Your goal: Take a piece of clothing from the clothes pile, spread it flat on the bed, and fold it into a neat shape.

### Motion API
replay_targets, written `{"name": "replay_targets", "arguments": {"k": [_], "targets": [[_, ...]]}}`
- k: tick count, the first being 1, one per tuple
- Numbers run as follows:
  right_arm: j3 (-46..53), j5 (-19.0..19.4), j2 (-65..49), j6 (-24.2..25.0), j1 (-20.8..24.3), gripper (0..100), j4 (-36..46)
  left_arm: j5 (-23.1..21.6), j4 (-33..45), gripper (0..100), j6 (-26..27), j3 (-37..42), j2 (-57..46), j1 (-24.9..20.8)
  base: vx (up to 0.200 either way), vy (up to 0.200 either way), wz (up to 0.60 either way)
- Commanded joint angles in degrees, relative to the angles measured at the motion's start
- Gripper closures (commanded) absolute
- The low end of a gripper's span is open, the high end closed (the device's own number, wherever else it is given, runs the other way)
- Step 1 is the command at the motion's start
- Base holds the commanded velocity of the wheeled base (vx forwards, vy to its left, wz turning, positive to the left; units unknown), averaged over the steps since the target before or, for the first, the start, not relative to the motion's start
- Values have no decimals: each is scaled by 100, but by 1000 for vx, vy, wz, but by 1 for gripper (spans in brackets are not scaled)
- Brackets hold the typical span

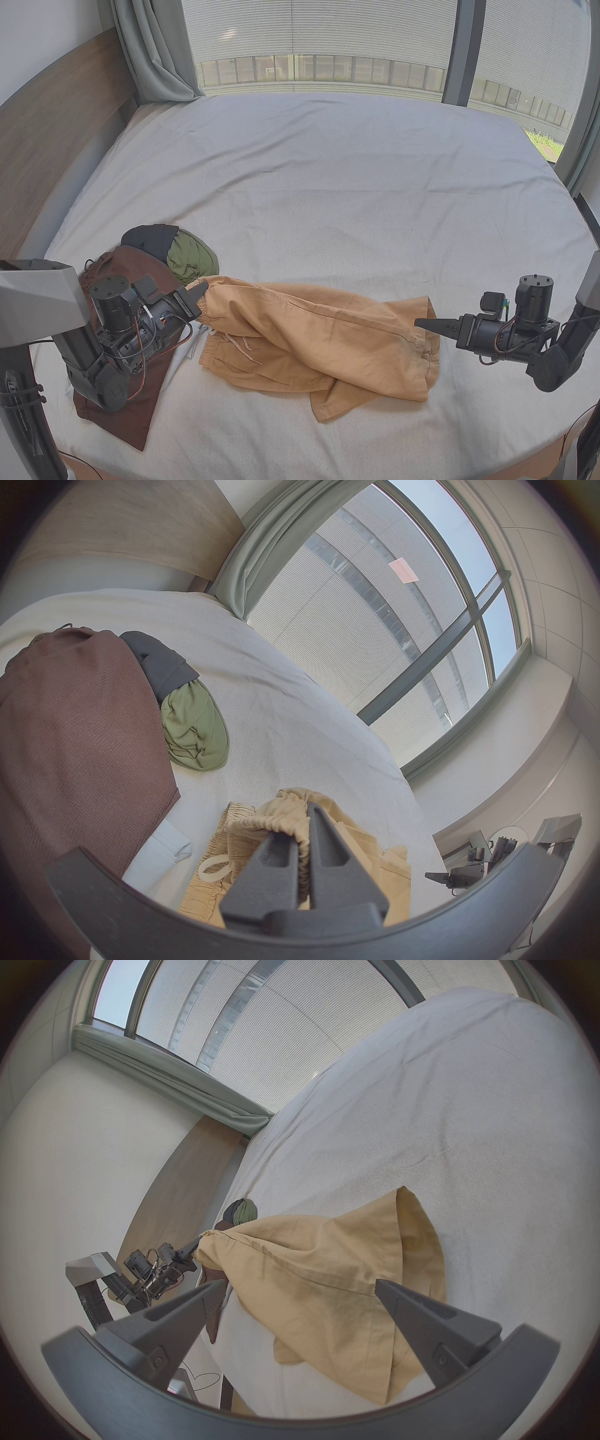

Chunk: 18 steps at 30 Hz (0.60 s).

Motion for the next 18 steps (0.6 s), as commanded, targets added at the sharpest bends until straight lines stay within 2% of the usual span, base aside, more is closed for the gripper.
{"name": "replay_targets", "arguments": {"k": [1,18], "targets": [[-10,-22,606,86,31,0,-258,1,-4,100,0,-6,-1,5,0,0,0],[-151,-30,1283,95,-13,0,-689,1,-4,100,0,3,-28,5,0,0,0]]}}
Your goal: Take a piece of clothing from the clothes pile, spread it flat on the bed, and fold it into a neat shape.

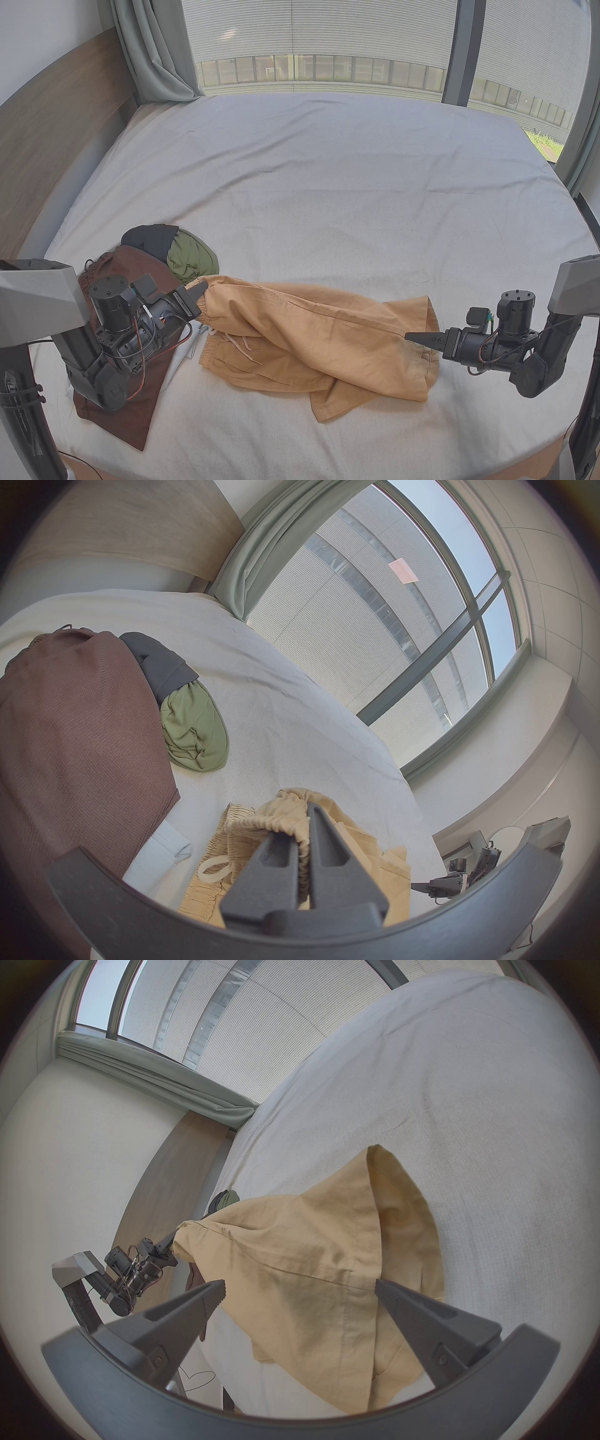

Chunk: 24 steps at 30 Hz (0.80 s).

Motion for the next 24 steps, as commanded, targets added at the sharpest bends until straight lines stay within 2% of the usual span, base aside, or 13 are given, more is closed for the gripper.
{"name": "replay_targets", "arguments": {"k": [1,7,12,19,24], "targets": [[-47,-6,342,3,-12,0,-206,1,-1,100,-3,3,-10,-3,0,0,0],[-55,-6,694,3,-4,0,-584,1,-1,100,-3,3,-10,-3,0,0,0],[-55,-173,852,21,84,0,-813,1,-1,100,-3,-6,-10,-3,0,0,0],[-3,-155,914,170,269,0,-1349,1,-1,100,-3,-6,8,-3,0,0,0],[147,-120,720,258,383,0,-1375,1,-1,100,6,-15,17,-3,0,0,0]]}}
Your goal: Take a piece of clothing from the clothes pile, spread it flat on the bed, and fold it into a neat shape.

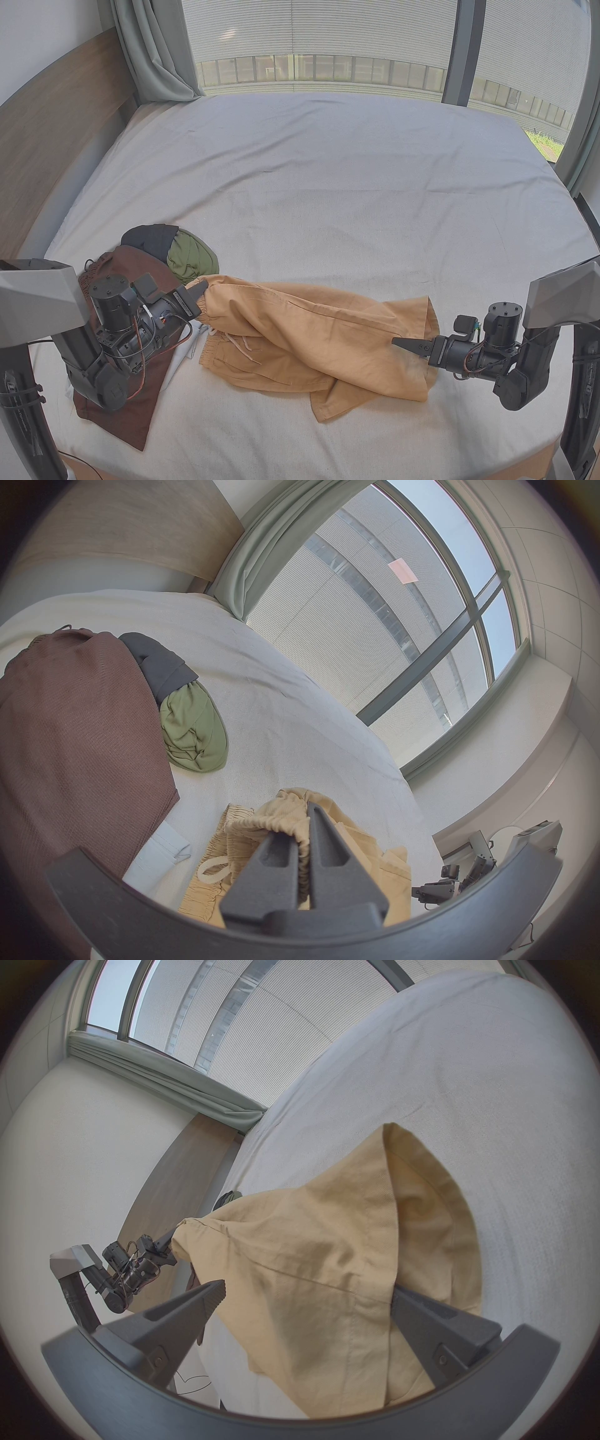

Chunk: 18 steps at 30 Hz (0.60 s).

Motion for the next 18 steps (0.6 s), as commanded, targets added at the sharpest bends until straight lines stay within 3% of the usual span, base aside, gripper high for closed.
{"name": "replay_targets", "arguments": {"k": [1,4,11,18], "targets": [[165,34,-207,12,115,0,-7,-1,-4,100,1,-5,20,5,0,0,0],[262,86,-374,12,115,0,-7,-1,-4,100,1,-5,20,5,0,0,0],[534,614,-989,12,28,0,2,-1,-4,100,1,-14,29,5,0,0,0],[464,587,-769,-15,-34,0,-7,-1,-4,100,1,-14,20,-13,0,0,0]]}}
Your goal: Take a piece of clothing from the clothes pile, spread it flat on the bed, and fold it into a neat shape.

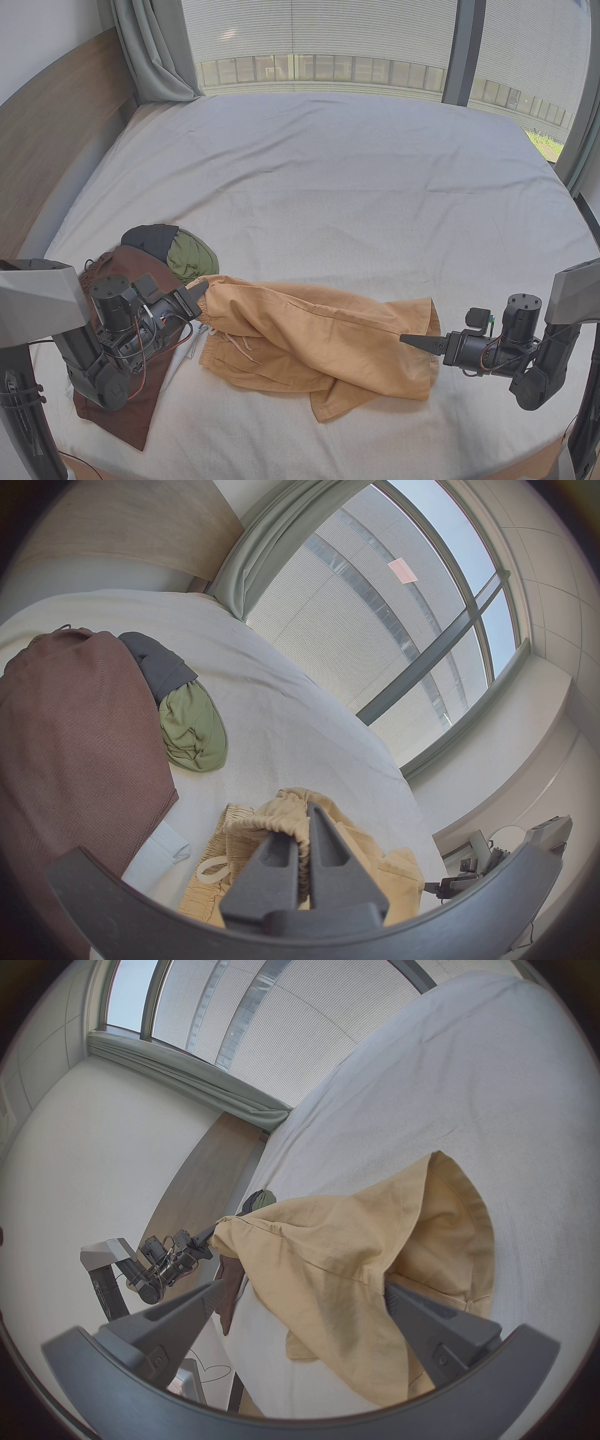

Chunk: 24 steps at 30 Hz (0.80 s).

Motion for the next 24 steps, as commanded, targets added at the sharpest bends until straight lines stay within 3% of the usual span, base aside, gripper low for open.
{"name": "replay_targets", "arguments": {"k": [1,6,7,21,24], "targets": [[-55,-24,127,-12,-18,0,-1,-1,-4,100,0,-2,1,-7,0,0,0],[-187,-33,391,-153,-27,0,-10,-1,-4,100,0,-2,1,-7,0,0,0],[-195,-33,409,-179,-36,100,-10,-1,-4,100,0,-2,1,-7,0,0,0],[-108,64,259,-223,-343,100,-10,-1,-4,100,0,-10,10,-7,0,0,0],[59,442,13,-223,-484,100,-1,-1,-4,100,0,-19,19,2,0,0,0]]}}
